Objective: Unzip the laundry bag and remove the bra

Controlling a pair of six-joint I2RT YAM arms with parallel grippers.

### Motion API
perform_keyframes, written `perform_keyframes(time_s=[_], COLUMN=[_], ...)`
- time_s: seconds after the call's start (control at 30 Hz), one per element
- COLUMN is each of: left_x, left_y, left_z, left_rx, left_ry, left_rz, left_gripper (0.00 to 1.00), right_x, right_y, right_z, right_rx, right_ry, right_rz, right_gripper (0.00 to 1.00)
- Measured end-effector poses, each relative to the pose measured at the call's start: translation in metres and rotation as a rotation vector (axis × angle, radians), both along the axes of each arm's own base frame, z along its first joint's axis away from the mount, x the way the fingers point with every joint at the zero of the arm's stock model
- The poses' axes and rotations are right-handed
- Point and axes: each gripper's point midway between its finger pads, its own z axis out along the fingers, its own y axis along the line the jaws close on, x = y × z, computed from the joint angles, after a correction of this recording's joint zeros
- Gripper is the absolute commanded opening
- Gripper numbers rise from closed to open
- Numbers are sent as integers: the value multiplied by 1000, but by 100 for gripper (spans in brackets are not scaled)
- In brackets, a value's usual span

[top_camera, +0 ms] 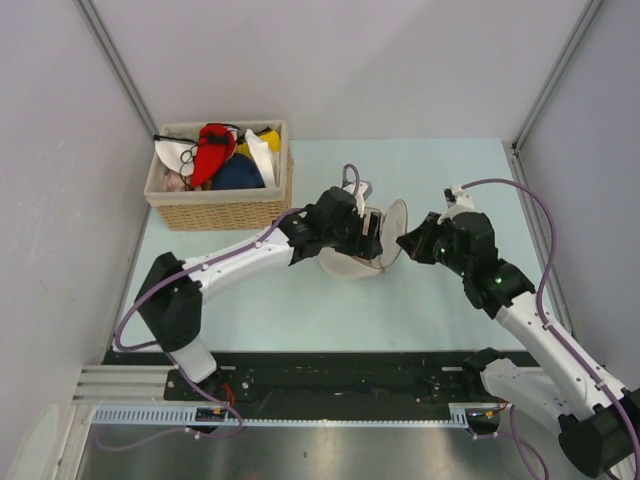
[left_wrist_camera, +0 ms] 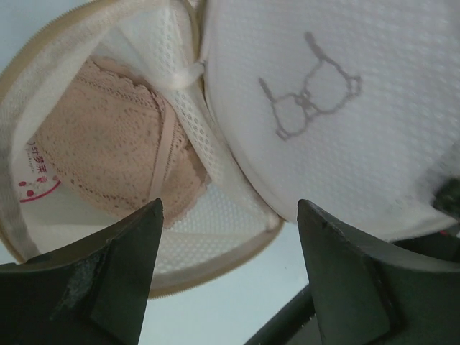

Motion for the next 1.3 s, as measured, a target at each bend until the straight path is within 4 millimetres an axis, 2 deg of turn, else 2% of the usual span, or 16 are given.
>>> perform_keyframes(time_s=[0.13, 0.3, 0.43, 0.5, 0.83, 1.03, 1.3], left_x=[15, 31, 45, 51, 53, 54, 55], left_y=[-3, -10, -15, -14, 4, 14, 35], left_z=[-11, -9, -13, -22, -57, -68, -79], left_rx=[38, 40, 57, 82, 191, 225, 226], left_ry=[-18, -50, -72, -75, -60, -60, -54], left_rz=[37, 69, 104, 121, 167, 190, 230], left_gripper=[76, 74, 78, 78, 73, 72, 62], right_x=[-4, -5, -5, -5, -5, -3, -1], right_y=[-4, -5, -5, -5, -5, -4, -3], right_z=[1, 1, 1, 1, -1, -7, -12], right_rx=[-5, -5, -5, -5, -9, -17, -26], right_ry=[0, 3, 4, 4, 9, 26, 43], right_rz=[-11, -14, -14, -13, -15, -14, -16], right_gripper=[0, 0, 0, 0, 0, 0, 0])
